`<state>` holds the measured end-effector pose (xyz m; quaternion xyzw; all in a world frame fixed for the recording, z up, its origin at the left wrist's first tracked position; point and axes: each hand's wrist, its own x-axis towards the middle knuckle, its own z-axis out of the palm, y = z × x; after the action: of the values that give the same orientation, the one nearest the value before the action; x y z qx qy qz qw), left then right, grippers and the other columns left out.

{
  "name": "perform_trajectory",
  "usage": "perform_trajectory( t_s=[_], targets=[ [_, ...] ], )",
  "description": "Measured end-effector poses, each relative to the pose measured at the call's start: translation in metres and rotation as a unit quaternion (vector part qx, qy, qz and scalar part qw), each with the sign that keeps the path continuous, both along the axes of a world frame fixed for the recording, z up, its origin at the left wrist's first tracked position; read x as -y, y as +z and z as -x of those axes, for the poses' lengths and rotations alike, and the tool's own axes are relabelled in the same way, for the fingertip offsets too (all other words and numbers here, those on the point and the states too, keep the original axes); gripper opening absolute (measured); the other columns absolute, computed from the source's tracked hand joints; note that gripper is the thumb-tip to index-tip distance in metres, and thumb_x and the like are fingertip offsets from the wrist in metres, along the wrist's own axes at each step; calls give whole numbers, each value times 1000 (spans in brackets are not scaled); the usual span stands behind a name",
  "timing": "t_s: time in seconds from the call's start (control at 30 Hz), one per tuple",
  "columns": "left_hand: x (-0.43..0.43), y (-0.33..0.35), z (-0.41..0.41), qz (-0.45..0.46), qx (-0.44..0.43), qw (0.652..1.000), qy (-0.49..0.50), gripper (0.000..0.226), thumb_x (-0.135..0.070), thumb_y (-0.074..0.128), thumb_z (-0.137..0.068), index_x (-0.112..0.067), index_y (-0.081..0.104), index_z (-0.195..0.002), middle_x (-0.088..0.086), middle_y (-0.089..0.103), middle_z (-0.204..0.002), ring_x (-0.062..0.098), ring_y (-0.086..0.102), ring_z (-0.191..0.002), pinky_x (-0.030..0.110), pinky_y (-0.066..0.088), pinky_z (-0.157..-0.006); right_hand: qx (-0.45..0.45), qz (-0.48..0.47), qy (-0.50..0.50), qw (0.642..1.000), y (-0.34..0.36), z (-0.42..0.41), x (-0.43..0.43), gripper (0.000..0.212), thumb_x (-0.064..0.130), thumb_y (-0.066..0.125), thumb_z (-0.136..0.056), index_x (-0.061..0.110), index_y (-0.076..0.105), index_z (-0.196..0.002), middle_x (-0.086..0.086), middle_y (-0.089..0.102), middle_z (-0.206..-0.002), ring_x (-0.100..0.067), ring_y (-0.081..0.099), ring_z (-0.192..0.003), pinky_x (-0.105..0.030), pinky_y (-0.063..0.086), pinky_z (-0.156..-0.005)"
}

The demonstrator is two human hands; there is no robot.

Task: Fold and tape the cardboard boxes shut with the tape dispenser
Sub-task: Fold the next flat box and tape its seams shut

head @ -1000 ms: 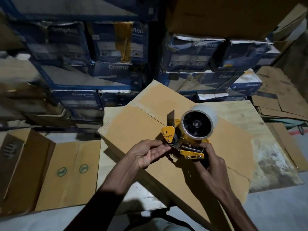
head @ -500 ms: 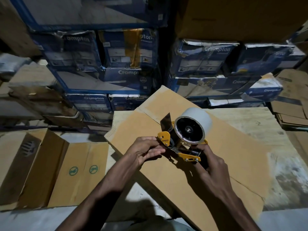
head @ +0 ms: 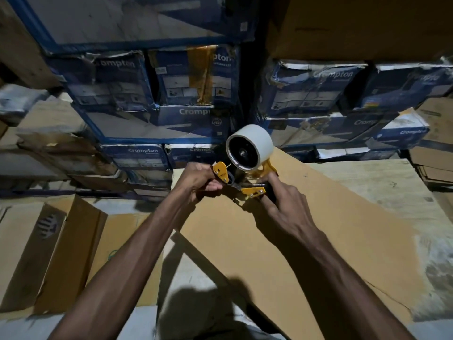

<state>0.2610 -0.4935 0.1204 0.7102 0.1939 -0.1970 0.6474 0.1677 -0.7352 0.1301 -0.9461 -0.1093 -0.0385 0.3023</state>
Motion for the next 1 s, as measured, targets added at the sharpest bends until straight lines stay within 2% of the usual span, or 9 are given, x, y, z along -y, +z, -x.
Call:
perform_trajectory(
  t_s=[0.07, 0.17, 0.3, 0.37, 0.5, 0.57, 0.7, 0.83, 1.0],
  targets=[
    [-21, 0, -18, -11, 26, 1000, 10, 10, -5, 69, -96, 1, 76, -101, 23, 76, -83, 18, 71, -58, 20, 58, -50, 1, 24, -12, 1000, 4, -4, 10, 20, 24, 60, -99, 25, 47, -113, 7, 66, -89, -19, 55, -72, -32, 38, -60],
    [-56, -2, -39, -20, 44, 999, 9, 17, -13, 75, -90, -3, 76, -104, 23, 77, -91, 19, 73, -66, 20, 60, -59, -1, 40, -24, 999, 6, 8, 35, 17, 23, 62, -100, 25, 51, -113, 10, 68, -90, -8, 52, -65, -17, 30, -56],
    [-55, -6, -54, -51, 59, 996, -52, 18, -17, 75, -91, -6, 76, -105, 18, 78, -88, 17, 73, -68, 20, 59, -60, 14, 50, -44, 998, 0, 20, 46, 21, 26, 60, -98, 28, 49, -117, 14, 65, -93, -13, 51, -67, -27, 33, -58],
    [-48, -9, -58, -66, 79, 993, -63, 18, -18, 76, -91, -6, 77, -105, 16, 78, -85, 15, 73, -67, 19, 59, -60, 14, 45, -62, 997, 0, 21, 43, 22, 26, 61, -97, 31, 49, -115, 21, 62, -88, -3, 50, -65, -25, 30, -56],
    [-46, -18, -56, -79, 102, 990, -49, 8, -15, 75, -93, -9, 77, -98, 15, 77, -80, 13, 71, -62, 19, 58, -58, 13, 11, -68, 998, -3, 22, 36, 21, 39, 48, -94, 33, 51, -115, 39, 45, -76, 14, 53, -74, -20, 26, -55],
    [-46, -21, -55, -84, 113, 989, -46, 5, -14, 74, -94, -10, 77, -96, 14, 77, -78, 12, 70, -61, 19, 58, -58, 8, 18, -68, 998, -8, 22, 35, 21, 38, 50, -95, 33, 51, -115, 38, 47, -78, 7, 51, -69, -21, 27, -56],
    [-48, -29, -56, -98, 123, 986, -49, 9, -15, 73, -95, -8, 77, -98, 14, 76, -78, 10, 69, -59, 18, 58, -58, 13, 46, -64, 997, -18, 21, 33, 23, 27, 63, -94, 32, 51, -114, 17, 68, -93, -6, 44, -71, -29, 30, -57],
    [-48, -41, -59, -105, 119, 986, -46, 14, -17, 75, -93, -6, 78, -102, 15, 77, -80, 11, 69, -60, 19, 57, -57, 10, 50, -58, 997, -23, 19, 32, 22, 28, 60, -95, 32, 51, -115, 14, 72, -103, -16, 59, -78, -32, 43, -59],
    [-47, -52, -62, -101, 109, 988, -44, 14, -16, 76, -93, -4, 79, -101, 15, 76, -78, 14, 67, -61, 19, 54, -55, -7, 72, -69, 995, -26, 18, 31, 30, 21, 68, -94, 33, 50, -115, 14, 72, -102, -14, 54, -75, -33, 39, -58]
  ],
)
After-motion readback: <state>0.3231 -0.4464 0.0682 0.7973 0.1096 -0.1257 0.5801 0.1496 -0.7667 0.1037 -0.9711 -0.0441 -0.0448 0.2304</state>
